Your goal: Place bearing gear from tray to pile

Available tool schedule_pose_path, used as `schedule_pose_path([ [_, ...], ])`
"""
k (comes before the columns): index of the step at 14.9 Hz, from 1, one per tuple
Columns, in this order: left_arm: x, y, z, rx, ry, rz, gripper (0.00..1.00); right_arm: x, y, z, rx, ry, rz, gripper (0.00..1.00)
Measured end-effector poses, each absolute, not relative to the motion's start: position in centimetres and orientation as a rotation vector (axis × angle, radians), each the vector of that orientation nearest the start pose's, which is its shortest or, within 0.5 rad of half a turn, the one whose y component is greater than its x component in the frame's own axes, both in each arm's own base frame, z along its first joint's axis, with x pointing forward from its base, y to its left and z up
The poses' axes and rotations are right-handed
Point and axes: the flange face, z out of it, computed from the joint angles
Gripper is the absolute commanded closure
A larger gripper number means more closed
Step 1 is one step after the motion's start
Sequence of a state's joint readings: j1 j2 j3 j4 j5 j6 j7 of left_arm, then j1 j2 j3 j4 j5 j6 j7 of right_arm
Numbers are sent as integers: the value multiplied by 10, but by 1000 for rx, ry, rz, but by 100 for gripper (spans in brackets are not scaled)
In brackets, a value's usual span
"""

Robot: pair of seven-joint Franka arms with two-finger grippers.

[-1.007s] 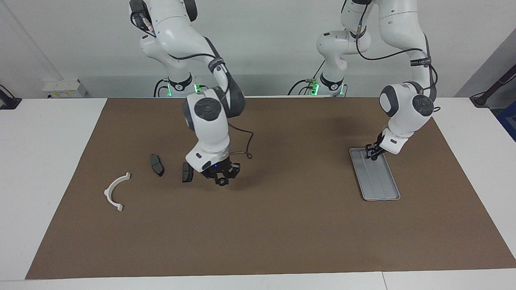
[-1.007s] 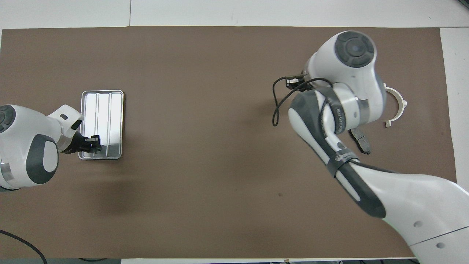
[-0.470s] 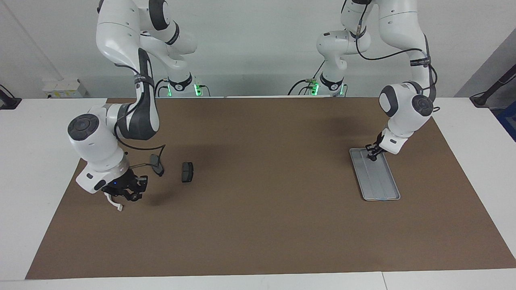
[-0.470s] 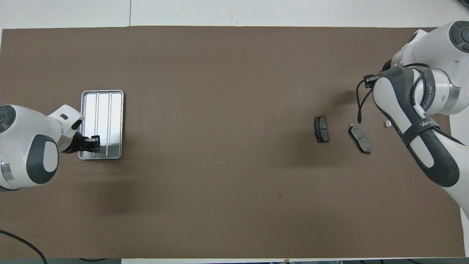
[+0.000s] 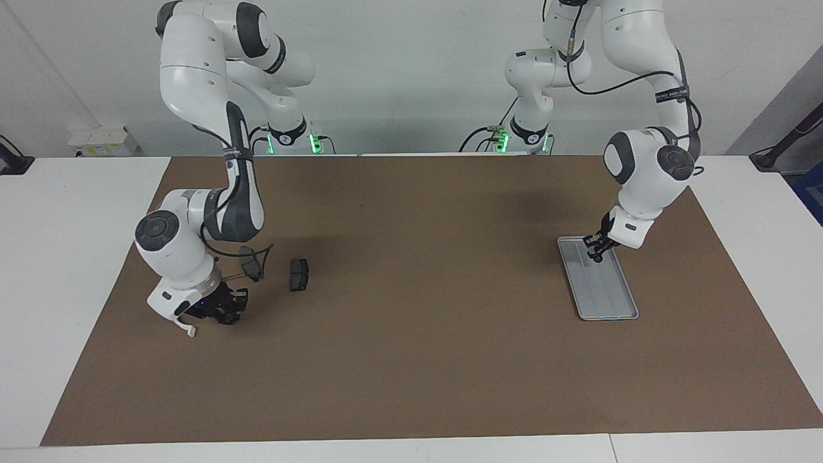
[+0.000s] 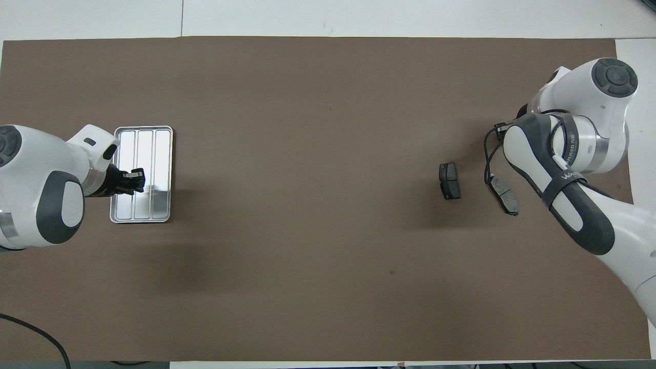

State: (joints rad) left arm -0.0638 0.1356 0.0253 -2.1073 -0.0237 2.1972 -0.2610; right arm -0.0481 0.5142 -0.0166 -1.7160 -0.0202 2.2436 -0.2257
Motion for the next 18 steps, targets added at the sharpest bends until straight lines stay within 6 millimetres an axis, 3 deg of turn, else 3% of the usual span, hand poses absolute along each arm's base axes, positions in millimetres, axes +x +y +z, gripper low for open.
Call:
schedule_pose_path([
  [1,563,-44,359,-3120,-410,76,90,669,-43,290,-3155,-278,-13,89],
  [3,566,-91,372,-3106,-494,67,90,667,-43,287,-3154,-278,-10,14],
  [4,565,-115,376,-3100,-538,56,90,667,-42,287,-3154,-278,-11,3],
  [9,552,-231,390,-3091,-671,4,89,667,-32,291,-3148,-288,-23,0],
  [12,542,-314,401,-3107,-760,-30,89,669,-3,305,-3134,-274,-60,0],
  [14,547,-370,397,-3112,-817,-39,89,669,11,311,-3131,-277,-73,0],
  [16,564,-401,381,-3123,-865,-27,89,669,12,311,-3131,-278,-74,0],
  [18,576,-413,363,-3124,-869,-16,89,670,11,312,-3133,-275,-81,0],
])
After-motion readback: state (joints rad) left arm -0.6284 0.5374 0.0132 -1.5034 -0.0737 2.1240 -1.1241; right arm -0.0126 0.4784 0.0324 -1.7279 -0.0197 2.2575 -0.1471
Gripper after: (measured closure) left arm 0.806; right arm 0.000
